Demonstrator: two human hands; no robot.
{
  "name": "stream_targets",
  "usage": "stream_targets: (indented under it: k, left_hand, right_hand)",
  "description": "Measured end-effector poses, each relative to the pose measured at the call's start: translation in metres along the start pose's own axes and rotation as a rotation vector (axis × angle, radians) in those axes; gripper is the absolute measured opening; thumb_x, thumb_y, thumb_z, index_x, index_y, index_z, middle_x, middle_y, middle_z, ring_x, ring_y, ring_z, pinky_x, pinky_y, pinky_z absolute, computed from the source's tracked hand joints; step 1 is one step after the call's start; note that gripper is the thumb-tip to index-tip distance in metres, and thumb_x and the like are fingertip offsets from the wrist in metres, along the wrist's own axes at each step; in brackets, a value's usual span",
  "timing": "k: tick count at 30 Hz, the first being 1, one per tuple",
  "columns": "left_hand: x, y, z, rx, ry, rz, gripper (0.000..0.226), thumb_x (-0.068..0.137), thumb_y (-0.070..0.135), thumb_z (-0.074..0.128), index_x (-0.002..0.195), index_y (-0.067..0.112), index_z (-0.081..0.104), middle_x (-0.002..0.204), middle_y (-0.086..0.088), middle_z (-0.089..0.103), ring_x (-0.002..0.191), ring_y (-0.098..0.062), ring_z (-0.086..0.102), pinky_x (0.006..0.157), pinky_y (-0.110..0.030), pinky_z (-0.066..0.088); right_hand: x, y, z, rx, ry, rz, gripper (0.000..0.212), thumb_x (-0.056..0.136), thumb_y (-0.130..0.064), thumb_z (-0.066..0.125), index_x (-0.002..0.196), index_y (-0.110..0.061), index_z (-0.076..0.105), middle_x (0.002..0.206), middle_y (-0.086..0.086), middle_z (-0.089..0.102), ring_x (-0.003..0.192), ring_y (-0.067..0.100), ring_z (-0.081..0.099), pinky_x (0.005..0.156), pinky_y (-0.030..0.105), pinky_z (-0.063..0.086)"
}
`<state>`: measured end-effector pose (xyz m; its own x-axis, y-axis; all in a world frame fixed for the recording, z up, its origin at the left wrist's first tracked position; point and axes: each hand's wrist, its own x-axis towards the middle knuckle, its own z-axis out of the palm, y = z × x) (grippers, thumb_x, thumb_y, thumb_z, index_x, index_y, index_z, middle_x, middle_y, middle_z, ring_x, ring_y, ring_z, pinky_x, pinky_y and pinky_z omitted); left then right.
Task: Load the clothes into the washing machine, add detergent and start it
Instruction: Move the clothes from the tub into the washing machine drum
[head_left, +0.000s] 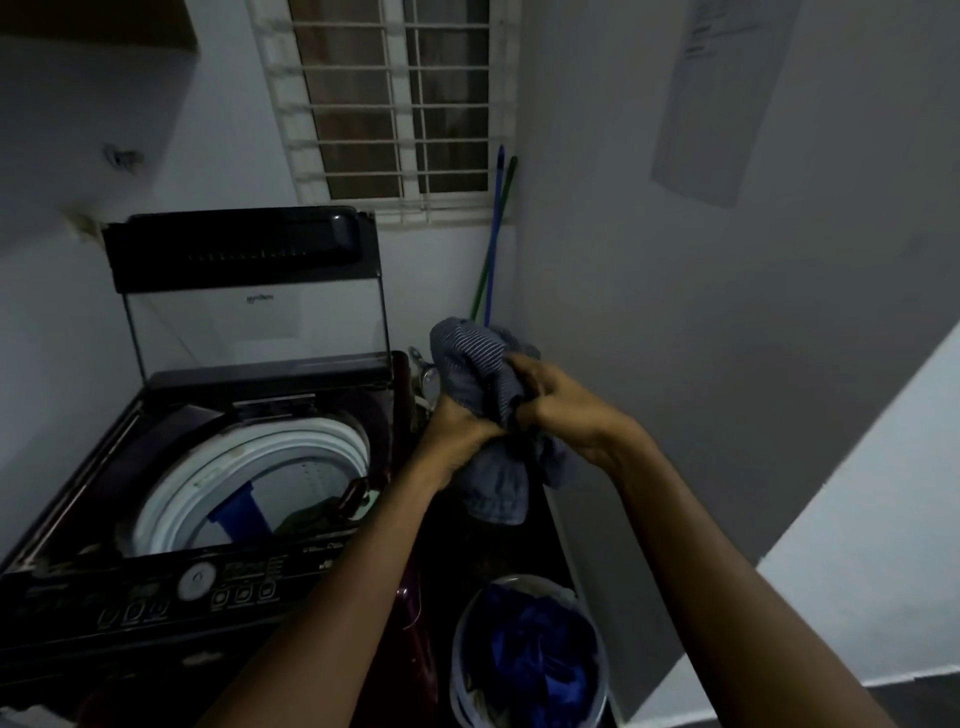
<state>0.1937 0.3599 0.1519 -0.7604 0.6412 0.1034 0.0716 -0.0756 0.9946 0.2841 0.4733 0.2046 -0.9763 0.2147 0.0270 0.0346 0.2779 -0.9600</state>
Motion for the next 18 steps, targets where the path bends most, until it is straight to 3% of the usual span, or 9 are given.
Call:
stream_targets:
  k: [2, 4, 5, 7, 9, 10, 13, 15, 18]
  left_hand:
    - [0.003, -0.008, -0.003, -0.056, 0.216, -0.009, 0.044, 0.080, -0.012, 0.066, 0.121, 0.006, 0.062, 0.111, -0.003, 0.069, 0.105, -0.017, 0.067, 0.078, -0.017, 0.054]
    - [0.006, -0.012, -0.007, -0.134, 0.349, -0.023, 0.040, 0.083, -0.005, 0.061, 0.120, 0.010, 0.064, 0.117, -0.005, 0.069, 0.108, -0.022, 0.065, 0.086, -0.031, 0.057]
    - [0.008, -0.010, -0.010, -0.173, 0.400, -0.034, 0.038, 0.083, -0.002, 0.059, 0.118, 0.013, 0.065, 0.118, -0.005, 0.068, 0.108, -0.023, 0.065, 0.090, -0.038, 0.056]
    - [0.012, -0.008, -0.018, -0.235, 0.465, -0.056, 0.033, 0.082, 0.000, 0.057, 0.111, 0.013, 0.068, 0.117, -0.007, 0.069, 0.106, -0.026, 0.066, 0.093, -0.048, 0.055]
    - [0.015, -0.006, -0.027, -0.276, 0.465, -0.089, 0.029, 0.083, 0.000, 0.057, 0.108, 0.009, 0.068, 0.113, -0.009, 0.070, 0.104, -0.029, 0.066, 0.091, -0.049, 0.056]
    - [0.016, -0.004, -0.030, -0.300, 0.451, -0.102, 0.027, 0.085, -0.001, 0.056, 0.107, 0.008, 0.068, 0.112, -0.011, 0.070, 0.104, -0.030, 0.066, 0.089, -0.047, 0.057]
    - [0.016, -0.003, -0.038, -0.323, 0.406, -0.113, 0.022, 0.088, 0.000, 0.056, 0.099, 0.013, 0.069, 0.109, -0.011, 0.070, 0.103, -0.030, 0.066, 0.086, -0.043, 0.058]
    - [0.013, -0.002, -0.042, -0.273, 0.364, -0.069, 0.021, 0.090, 0.004, 0.057, 0.099, 0.018, 0.070, 0.110, -0.008, 0.071, 0.105, -0.028, 0.066, 0.091, -0.047, 0.056]
    - [0.008, -0.003, -0.058, -0.152, 0.330, 0.001, 0.037, 0.091, 0.013, 0.060, 0.127, 0.021, 0.059, 0.124, -0.001, 0.065, 0.114, -0.019, 0.061, 0.102, -0.046, 0.050]
  right_hand:
    - [-0.001, 0.003, 0.002, 0.030, -0.159, 0.016, 0.085, 0.071, 0.024, 0.040, 0.149, -0.008, 0.029, 0.146, 0.008, 0.043, 0.134, 0.020, 0.043, 0.107, 0.033, 0.042]
    - [-0.004, 0.008, 0.003, 0.006, -0.195, -0.039, 0.084, 0.071, 0.029, 0.035, 0.147, -0.008, 0.035, 0.146, 0.001, 0.044, 0.134, 0.009, 0.043, 0.111, 0.028, 0.038]
    - [-0.006, 0.012, 0.004, -0.010, -0.129, -0.078, 0.077, 0.073, 0.029, 0.036, 0.141, -0.007, 0.044, 0.141, 0.002, 0.050, 0.128, 0.004, 0.048, 0.109, 0.025, 0.039]
    - [-0.010, 0.019, 0.009, -0.017, 0.173, -0.113, 0.053, 0.082, 0.021, 0.045, 0.124, -0.008, 0.059, 0.124, 0.003, 0.062, 0.111, -0.002, 0.059, 0.105, 0.030, 0.045]
    - [-0.015, 0.032, 0.015, 0.033, 0.482, -0.073, 0.035, 0.090, -0.002, 0.059, 0.123, -0.015, 0.060, 0.116, -0.005, 0.062, 0.104, -0.003, 0.058, 0.105, 0.034, 0.046]
    - [-0.017, 0.037, 0.020, 0.091, 0.526, -0.015, 0.040, 0.092, -0.016, 0.063, 0.130, -0.019, 0.055, 0.121, -0.007, 0.058, 0.109, 0.001, 0.055, 0.105, 0.034, 0.044]
    - [-0.013, 0.053, 0.043, 0.293, 0.397, 0.118, 0.068, 0.089, -0.049, 0.060, 0.148, -0.034, 0.029, 0.144, -0.007, 0.043, 0.126, 0.013, 0.047, 0.108, 0.040, 0.041]
    - [0.001, 0.054, 0.060, 0.378, 0.393, 0.080, 0.067, 0.089, -0.056, 0.056, 0.148, -0.039, 0.028, 0.146, -0.007, 0.044, 0.126, 0.014, 0.050, 0.106, 0.042, 0.043]
    - [0.024, 0.043, 0.086, 0.395, 0.428, 0.051, 0.061, 0.096, -0.052, 0.046, 0.150, -0.036, 0.022, 0.145, -0.006, 0.044, 0.126, 0.015, 0.050, 0.104, 0.039, 0.045]
